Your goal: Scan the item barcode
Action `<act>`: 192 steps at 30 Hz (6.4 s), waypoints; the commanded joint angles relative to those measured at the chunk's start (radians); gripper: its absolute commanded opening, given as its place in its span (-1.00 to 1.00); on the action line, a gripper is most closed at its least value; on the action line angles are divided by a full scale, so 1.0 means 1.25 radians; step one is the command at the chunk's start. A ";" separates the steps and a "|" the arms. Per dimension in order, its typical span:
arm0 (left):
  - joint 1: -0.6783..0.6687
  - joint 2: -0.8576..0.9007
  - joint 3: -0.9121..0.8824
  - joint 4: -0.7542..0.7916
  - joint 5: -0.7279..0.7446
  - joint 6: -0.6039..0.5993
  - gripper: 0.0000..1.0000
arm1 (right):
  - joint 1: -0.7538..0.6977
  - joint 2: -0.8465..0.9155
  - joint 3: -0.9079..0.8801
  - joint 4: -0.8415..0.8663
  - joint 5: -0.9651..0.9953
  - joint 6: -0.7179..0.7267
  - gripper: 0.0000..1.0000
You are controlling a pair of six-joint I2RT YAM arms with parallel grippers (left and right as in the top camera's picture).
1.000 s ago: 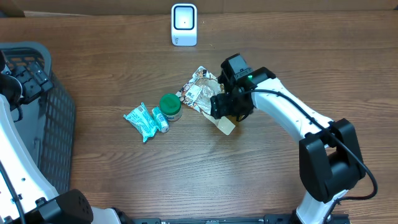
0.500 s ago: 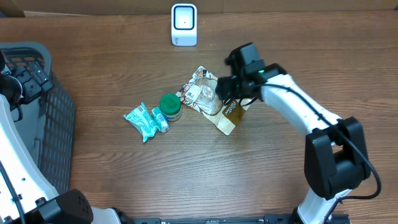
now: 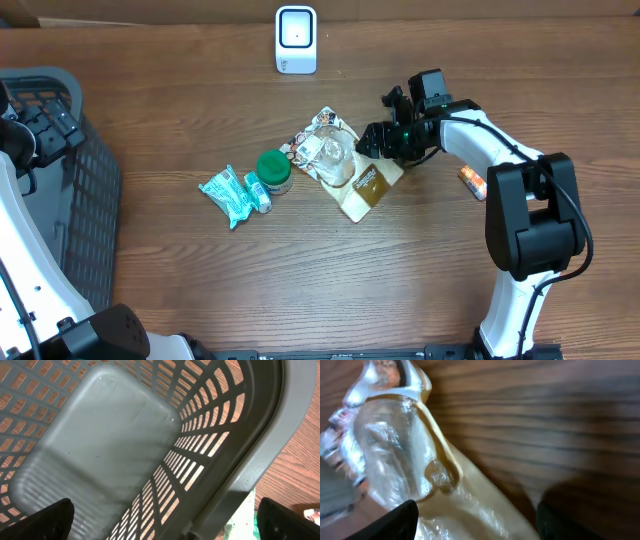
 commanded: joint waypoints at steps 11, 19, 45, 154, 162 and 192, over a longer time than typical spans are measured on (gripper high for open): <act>0.000 0.003 0.005 0.001 0.002 -0.005 0.99 | 0.002 0.002 0.011 -0.225 -0.212 -0.084 0.35; 0.000 0.003 0.005 0.001 0.002 -0.005 1.00 | -0.047 0.002 0.011 -0.199 -0.196 -0.067 0.47; 0.000 0.003 0.005 0.001 0.002 -0.005 0.99 | 0.107 0.183 0.010 0.084 -0.453 0.112 0.43; 0.000 0.003 0.005 0.001 0.002 -0.005 0.99 | 0.294 0.323 0.435 0.656 1.058 -0.960 -0.78; 0.000 0.003 0.005 0.001 0.002 -0.005 0.99 | 0.305 0.329 0.435 0.660 1.044 -0.960 -0.81; 0.000 0.003 0.005 0.001 0.002 -0.005 0.99 | 0.307 0.066 0.435 0.322 0.923 -0.692 -0.92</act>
